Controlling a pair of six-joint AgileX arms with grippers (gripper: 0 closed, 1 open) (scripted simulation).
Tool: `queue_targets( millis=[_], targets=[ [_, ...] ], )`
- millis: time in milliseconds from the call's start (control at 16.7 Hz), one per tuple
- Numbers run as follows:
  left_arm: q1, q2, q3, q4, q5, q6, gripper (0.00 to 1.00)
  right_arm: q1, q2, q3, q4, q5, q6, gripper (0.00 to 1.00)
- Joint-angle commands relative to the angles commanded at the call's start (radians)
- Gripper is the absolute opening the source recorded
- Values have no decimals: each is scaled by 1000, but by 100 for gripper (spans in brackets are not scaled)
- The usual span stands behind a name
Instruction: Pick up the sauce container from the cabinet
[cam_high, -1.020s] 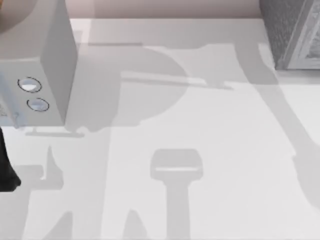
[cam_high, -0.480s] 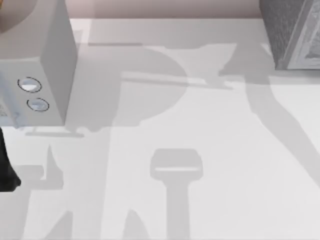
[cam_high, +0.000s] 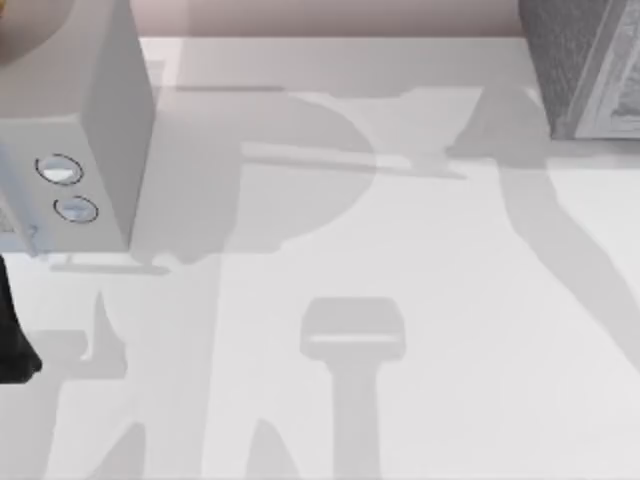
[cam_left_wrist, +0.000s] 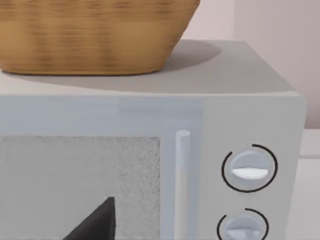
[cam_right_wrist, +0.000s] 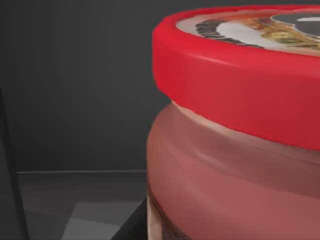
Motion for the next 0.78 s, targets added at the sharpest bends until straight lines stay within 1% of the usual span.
queue_targets(
  millis=[180,360,780],
  targets=[
    [0,0,0,0,0,0,100,-38,-148,-157,86,-59,-17,0],
    [0,0,0,0,0,0,100,-94,-354,-409,195,-135,-36,0],
    [0,0,0,0,0,0,100,-286,-875,-1233,464,-344,-58,0]
  ],
)
